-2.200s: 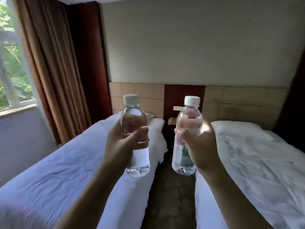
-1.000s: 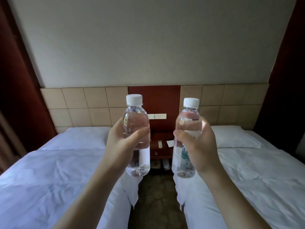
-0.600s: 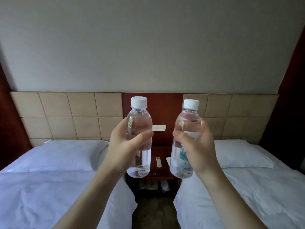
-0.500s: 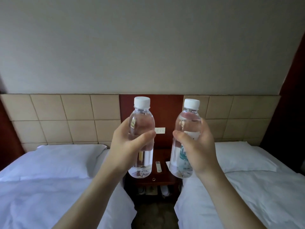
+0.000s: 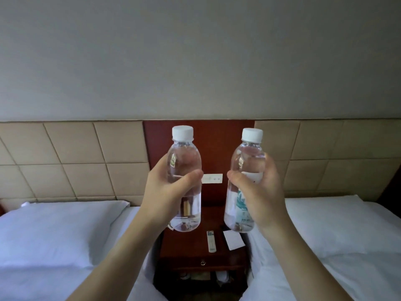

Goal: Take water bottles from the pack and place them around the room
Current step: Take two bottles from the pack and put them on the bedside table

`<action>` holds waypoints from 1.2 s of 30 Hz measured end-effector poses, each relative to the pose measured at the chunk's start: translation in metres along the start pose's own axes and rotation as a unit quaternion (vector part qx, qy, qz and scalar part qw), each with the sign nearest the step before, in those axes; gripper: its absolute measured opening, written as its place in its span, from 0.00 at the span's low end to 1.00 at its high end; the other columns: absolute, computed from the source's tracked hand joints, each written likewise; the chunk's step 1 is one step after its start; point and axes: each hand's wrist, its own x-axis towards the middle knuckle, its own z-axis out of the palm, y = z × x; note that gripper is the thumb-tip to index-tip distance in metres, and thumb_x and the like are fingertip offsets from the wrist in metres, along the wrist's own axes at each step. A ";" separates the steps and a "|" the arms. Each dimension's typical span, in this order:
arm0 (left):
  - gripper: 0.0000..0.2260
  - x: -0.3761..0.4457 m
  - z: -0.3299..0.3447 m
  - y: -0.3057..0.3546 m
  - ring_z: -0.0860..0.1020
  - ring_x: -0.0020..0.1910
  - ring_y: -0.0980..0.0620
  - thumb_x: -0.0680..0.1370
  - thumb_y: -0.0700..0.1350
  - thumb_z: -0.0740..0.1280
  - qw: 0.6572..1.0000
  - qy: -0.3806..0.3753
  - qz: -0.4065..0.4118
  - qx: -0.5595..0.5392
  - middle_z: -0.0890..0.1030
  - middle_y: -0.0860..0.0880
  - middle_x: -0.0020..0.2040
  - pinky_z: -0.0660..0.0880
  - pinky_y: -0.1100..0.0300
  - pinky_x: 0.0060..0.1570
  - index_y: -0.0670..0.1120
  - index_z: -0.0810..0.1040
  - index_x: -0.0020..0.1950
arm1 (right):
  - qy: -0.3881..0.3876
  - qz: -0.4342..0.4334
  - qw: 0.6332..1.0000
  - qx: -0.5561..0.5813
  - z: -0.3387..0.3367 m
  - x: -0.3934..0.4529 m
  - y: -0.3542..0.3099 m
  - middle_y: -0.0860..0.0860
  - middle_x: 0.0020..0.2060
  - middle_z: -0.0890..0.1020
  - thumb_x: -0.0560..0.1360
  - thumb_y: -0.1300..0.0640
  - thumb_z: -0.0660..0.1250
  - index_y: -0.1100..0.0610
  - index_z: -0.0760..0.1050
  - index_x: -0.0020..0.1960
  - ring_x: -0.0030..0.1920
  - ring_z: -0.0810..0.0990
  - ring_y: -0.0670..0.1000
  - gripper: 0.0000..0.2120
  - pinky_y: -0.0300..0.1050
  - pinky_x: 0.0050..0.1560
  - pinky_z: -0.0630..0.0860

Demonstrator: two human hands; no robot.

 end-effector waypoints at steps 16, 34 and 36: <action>0.21 0.269 0.054 -0.229 0.82 0.44 0.51 0.64 0.39 0.78 0.994 0.012 -0.086 0.059 0.83 0.47 0.45 0.79 0.58 0.46 0.44 0.76 0.55 | -0.062 0.084 0.995 -0.010 0.014 0.284 0.233 0.42 0.44 0.82 0.69 0.64 0.75 0.43 0.71 0.57 0.45 0.84 0.45 0.25 0.39 0.42 0.80; 0.23 0.388 0.016 -0.576 0.82 0.44 0.60 0.64 0.42 0.81 0.955 -0.066 -0.243 0.158 0.83 0.59 0.45 0.77 0.63 0.42 0.55 0.76 0.53 | -0.083 0.272 0.957 -0.064 0.053 0.371 0.571 0.49 0.47 0.79 0.68 0.71 0.75 0.47 0.69 0.56 0.46 0.82 0.41 0.27 0.39 0.44 0.79; 0.24 0.387 0.016 -0.623 0.82 0.45 0.61 0.63 0.47 0.81 0.945 -0.075 -0.258 0.185 0.82 0.62 0.46 0.78 0.62 0.44 0.57 0.75 0.54 | -0.089 0.287 0.950 -0.089 0.049 0.365 0.622 0.50 0.50 0.80 0.66 0.66 0.77 0.45 0.69 0.59 0.51 0.83 0.47 0.29 0.50 0.49 0.81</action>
